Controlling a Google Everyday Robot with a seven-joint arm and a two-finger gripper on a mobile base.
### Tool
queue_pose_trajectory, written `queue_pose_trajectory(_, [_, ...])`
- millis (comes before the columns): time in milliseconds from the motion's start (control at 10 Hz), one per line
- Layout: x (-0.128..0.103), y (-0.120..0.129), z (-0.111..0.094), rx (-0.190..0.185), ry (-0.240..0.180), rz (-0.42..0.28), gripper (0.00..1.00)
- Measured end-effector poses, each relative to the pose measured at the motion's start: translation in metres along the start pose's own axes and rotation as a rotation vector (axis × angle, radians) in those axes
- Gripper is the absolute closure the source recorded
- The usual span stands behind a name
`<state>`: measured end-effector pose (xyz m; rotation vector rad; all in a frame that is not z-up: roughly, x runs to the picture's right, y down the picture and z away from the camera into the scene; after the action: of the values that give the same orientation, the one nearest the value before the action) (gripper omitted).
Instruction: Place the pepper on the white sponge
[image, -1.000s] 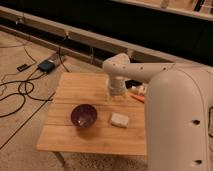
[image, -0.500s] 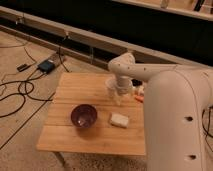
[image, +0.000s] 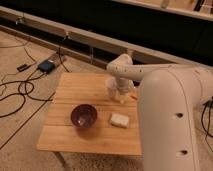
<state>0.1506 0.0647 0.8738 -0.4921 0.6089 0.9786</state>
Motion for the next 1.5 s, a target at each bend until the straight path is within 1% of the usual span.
queue_pose_trajectory(200, [0.002,-0.017,0.006,0.023,-0.002,0.008,0.35])
queue_pose_trajectory(300, [0.004,-0.021,0.007,0.026,-0.001,0.012,0.35])
queue_pose_trajectory(900, [0.003,-0.019,0.006,0.026,0.002,0.005,0.35])
queue_pose_trajectory(1200, [-0.006,-0.013,0.005,0.038,-0.002,-0.051,0.35])
queue_pose_trajectory(1500, [-0.018,-0.012,0.020,0.019,-0.055,-0.146,0.35])
